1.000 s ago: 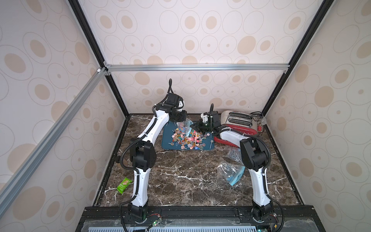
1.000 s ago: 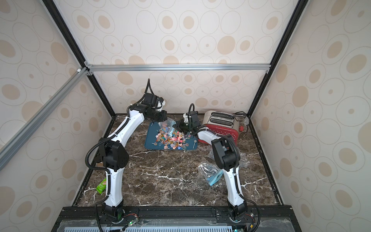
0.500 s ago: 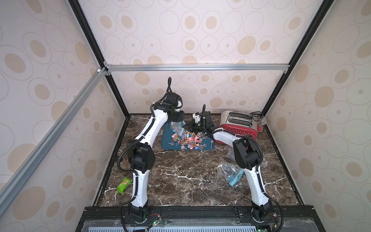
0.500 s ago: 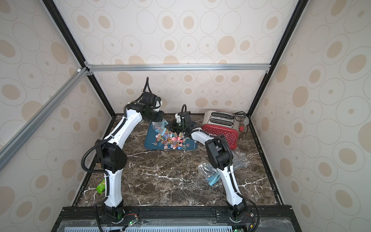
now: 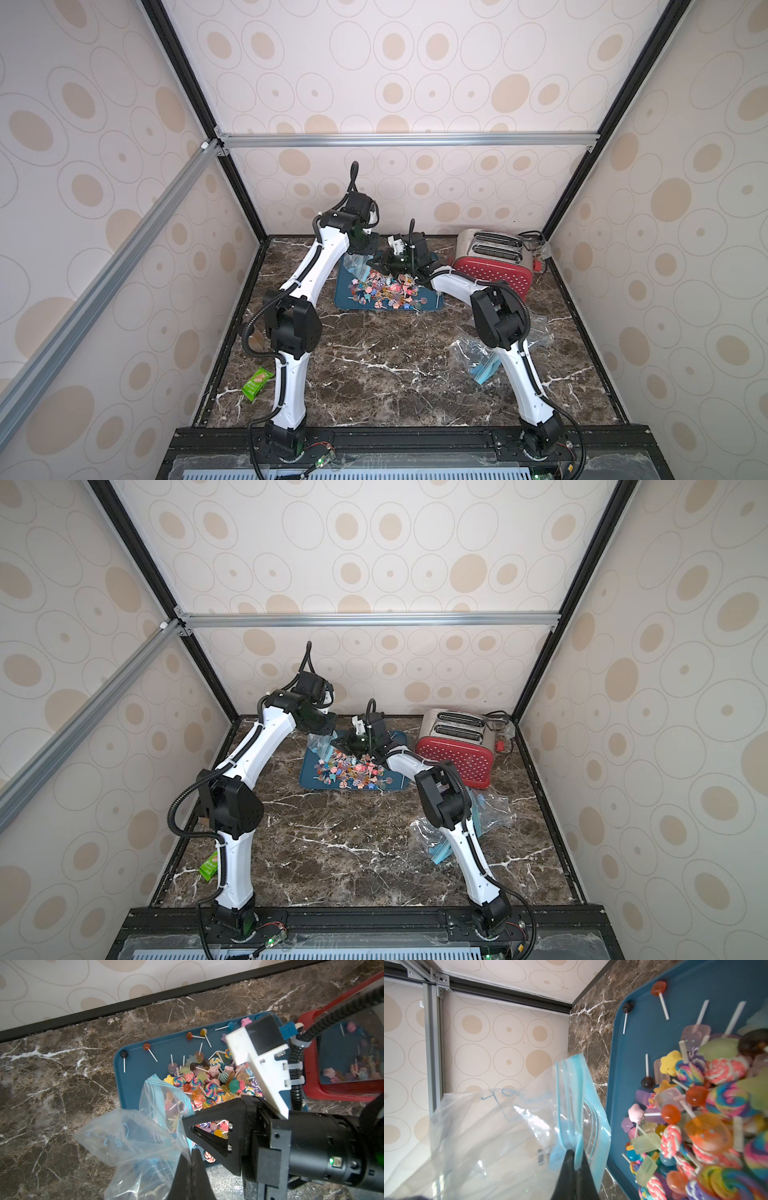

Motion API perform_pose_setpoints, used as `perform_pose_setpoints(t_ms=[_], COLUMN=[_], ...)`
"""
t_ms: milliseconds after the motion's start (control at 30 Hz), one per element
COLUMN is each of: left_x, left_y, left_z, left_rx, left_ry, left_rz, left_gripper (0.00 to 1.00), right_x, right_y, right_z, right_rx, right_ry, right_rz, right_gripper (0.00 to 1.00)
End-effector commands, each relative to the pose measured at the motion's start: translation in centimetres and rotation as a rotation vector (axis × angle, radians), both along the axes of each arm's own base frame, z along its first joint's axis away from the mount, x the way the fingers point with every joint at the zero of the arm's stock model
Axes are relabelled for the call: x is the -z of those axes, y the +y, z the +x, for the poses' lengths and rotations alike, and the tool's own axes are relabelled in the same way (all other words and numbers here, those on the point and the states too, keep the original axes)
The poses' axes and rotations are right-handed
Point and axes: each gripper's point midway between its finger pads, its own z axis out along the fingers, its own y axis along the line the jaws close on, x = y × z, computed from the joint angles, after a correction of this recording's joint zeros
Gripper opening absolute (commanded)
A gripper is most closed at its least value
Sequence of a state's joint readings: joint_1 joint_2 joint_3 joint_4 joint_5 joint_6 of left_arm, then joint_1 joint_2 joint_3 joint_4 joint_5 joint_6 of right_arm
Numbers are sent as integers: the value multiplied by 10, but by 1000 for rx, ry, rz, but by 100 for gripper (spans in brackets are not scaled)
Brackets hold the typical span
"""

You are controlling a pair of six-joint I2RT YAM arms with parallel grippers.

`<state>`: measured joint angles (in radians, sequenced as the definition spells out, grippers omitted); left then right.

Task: Pour candies out of the ziploc bag
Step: 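Pour the candies out of the ziploc bag onto the tray.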

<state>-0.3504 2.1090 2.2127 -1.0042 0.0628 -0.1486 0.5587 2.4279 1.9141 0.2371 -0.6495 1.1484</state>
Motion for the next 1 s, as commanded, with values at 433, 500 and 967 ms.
perform_pose_setpoints(t_ms=[433,500,967], left_x=[-47,-44,10], left_y=[35,36,-30], left_z=[-45,-60,-170], left_rx=[-89,-96,10], left_ry=[-89,-79,13], left_rz=[70,42,-118], left_gripper=[0,0,51], right_x=[-26,-42,-54], right_y=[-3,-11,-114], right_z=[-36,-48,-171], right_rx=[-25,-30,-32], right_ry=[-13,-44,-80], right_rz=[43,40,-272], right_gripper=[0,0,0])
